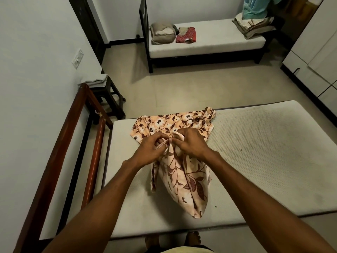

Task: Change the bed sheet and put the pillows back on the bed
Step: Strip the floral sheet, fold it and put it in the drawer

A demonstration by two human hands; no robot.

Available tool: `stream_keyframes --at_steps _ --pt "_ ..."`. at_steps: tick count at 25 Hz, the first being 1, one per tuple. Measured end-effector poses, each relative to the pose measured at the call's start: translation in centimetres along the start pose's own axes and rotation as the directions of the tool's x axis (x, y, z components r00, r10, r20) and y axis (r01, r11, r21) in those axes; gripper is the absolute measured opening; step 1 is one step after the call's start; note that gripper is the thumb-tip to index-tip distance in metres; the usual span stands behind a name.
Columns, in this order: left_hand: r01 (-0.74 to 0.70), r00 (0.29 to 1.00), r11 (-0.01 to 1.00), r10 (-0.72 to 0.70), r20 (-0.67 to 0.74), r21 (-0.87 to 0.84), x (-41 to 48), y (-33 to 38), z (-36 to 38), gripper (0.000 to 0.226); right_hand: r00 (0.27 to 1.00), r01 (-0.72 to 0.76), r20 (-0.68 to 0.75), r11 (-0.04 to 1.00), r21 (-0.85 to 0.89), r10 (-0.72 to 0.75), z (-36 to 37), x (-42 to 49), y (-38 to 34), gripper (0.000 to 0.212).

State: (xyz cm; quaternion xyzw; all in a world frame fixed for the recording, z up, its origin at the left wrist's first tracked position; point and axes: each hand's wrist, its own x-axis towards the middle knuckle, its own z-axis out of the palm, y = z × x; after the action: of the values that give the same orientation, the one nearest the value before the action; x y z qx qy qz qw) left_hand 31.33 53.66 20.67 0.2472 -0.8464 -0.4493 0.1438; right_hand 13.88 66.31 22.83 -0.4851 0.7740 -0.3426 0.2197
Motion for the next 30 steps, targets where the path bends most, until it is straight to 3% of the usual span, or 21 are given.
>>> stream_keyframes --at_steps 4,7,9,13,23,26,28,30 --pt "0.013 0.990 0.999 -0.008 -0.141 0.040 0.2 -0.9 1.3 0.024 0.998 0.049 -0.052 0.997 0.061 -0.046 -1.0 0.8 -1.1 0.039" --pt "0.136 0.954 0.991 -0.129 -0.272 0.005 0.4 -2.4 2.3 0.023 0.993 0.103 -0.057 0.993 0.065 -0.099 -2.4 1.0 -2.0 0.045" --pt "0.218 0.911 0.975 -0.216 -0.351 -0.033 0.6 -3.6 2.8 0.030 0.991 0.120 -0.062 0.990 0.081 -0.115 -3.6 0.8 -2.9 0.042" --pt "0.249 0.837 0.965 -0.255 -0.484 -0.077 0.9 -5.5 2.2 0.037 0.994 0.084 -0.087 0.986 0.144 -0.072 -6.0 -0.1 -4.8 0.027" --pt "0.356 0.706 0.915 -0.397 -0.587 -0.192 1.6 -7.6 -0.4 0.025 0.988 0.095 -0.142 0.970 0.224 -0.064 -10.9 -1.0 -8.0 0.031" --pt "0.335 0.751 0.896 -0.440 -0.493 -0.290 1.0 -8.7 -0.8 0.026 0.981 0.117 -0.179 0.964 0.240 -0.074 -12.0 -1.1 -8.8 0.031" --pt "0.352 0.785 0.897 -0.439 -0.437 -0.269 0.6 -10.0 -0.7 0.026 0.978 0.142 -0.185 0.959 0.247 -0.097 -12.6 -1.1 -9.6 0.027" --pt "0.408 0.771 0.890 -0.455 -0.446 -0.203 0.2 -11.4 -0.4 0.024 0.974 0.172 -0.186 0.953 0.250 -0.127 -13.2 -1.2 -10.4 0.025"
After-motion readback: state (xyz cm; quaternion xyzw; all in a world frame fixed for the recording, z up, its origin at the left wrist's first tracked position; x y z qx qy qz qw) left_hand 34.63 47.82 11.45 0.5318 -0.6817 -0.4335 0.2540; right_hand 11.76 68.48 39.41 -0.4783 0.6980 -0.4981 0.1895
